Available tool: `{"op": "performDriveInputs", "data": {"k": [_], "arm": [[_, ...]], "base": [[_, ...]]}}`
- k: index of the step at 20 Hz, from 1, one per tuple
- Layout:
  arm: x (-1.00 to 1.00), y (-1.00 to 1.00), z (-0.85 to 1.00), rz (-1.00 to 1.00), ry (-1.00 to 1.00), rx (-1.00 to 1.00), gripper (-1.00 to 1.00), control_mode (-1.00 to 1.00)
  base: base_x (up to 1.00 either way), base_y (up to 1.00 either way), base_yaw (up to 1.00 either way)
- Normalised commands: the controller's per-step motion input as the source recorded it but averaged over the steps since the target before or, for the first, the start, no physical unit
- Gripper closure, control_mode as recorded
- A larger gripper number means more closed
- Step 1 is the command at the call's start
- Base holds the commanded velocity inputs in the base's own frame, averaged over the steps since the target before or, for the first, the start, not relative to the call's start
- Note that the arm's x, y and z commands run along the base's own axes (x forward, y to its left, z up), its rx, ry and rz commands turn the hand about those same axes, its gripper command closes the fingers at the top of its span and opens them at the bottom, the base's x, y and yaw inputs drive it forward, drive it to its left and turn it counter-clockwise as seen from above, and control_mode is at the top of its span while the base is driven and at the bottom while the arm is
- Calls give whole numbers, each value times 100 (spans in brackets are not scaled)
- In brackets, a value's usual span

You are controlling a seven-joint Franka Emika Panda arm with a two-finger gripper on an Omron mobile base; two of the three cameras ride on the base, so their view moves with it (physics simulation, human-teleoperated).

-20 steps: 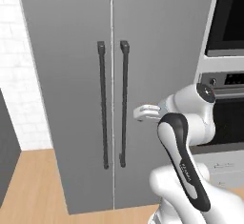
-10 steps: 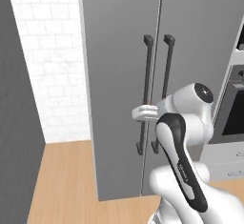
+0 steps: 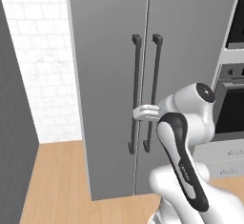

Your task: Grab a lemon wedge from the fridge and one ice cube from the ice bowl, and put them in the glass of lemonade.

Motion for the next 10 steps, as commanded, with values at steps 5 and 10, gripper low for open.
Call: {"op": "performDriveInputs", "data": {"k": [5,10], "arm": [[1,1,0,0,0,0,-100,-100],[15,0,-11,0,-1,-1,-100,-100]], "base": [[0,-2,0],[0,0,0]]}}
